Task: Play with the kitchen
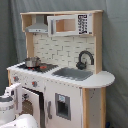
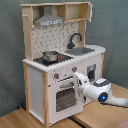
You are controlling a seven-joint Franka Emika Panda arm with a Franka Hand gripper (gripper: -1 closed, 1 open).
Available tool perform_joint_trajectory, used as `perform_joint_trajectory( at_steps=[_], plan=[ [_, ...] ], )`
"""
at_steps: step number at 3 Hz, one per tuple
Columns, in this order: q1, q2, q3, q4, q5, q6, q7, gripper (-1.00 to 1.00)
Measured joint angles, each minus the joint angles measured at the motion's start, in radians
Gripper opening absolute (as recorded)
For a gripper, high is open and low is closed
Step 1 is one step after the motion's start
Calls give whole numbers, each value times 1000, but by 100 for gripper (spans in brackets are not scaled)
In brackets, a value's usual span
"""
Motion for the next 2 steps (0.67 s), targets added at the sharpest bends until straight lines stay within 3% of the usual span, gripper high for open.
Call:
perform_joint_trajectory(
  at_steps=[2],
  plan=[
    [117, 14, 9, 15, 0, -172, 18, -100]
  ],
)
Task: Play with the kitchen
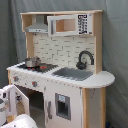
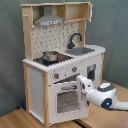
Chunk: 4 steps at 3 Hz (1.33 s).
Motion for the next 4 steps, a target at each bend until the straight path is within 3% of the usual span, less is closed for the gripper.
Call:
perform_joint_trajectory(
  at_steps=[4],
  plan=[
    [53, 19, 22, 178, 0, -359, 7, -100]
  ],
)
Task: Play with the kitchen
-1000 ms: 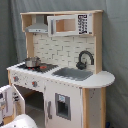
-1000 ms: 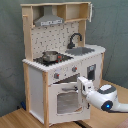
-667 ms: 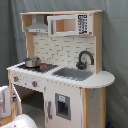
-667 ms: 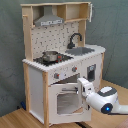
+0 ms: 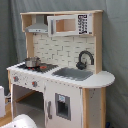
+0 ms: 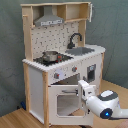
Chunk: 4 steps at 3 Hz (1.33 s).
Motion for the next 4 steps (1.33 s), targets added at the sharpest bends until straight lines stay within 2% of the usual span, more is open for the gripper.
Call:
perform_joint_trajectory(
  at_steps=[1, 2, 3, 4],
  plan=[
    [15, 1, 3, 13, 0, -83, -1, -100],
    [20, 1, 3, 13, 0, -95, -1, 100],
    [27, 2, 3, 13, 0, -110, -1, 100],
    [71, 3, 7, 13, 0, -203, -1, 100]
  ],
)
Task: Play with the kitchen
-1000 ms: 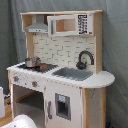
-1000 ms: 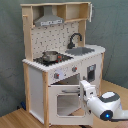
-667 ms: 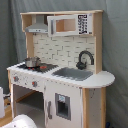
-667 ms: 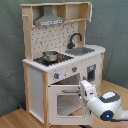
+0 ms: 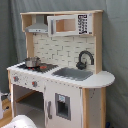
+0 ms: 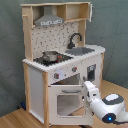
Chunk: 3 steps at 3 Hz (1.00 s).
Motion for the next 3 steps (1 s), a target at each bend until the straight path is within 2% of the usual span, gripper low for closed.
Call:
perform_joint_trajectory(
  at_steps=[1, 2, 3],
  plan=[
    [13, 0, -45, 52, -4, -72, -28, 100],
    [18, 0, -114, 86, -5, -77, -117, 100],
    [20, 0, -160, 87, -5, -68, -212, 100]
  ],
)
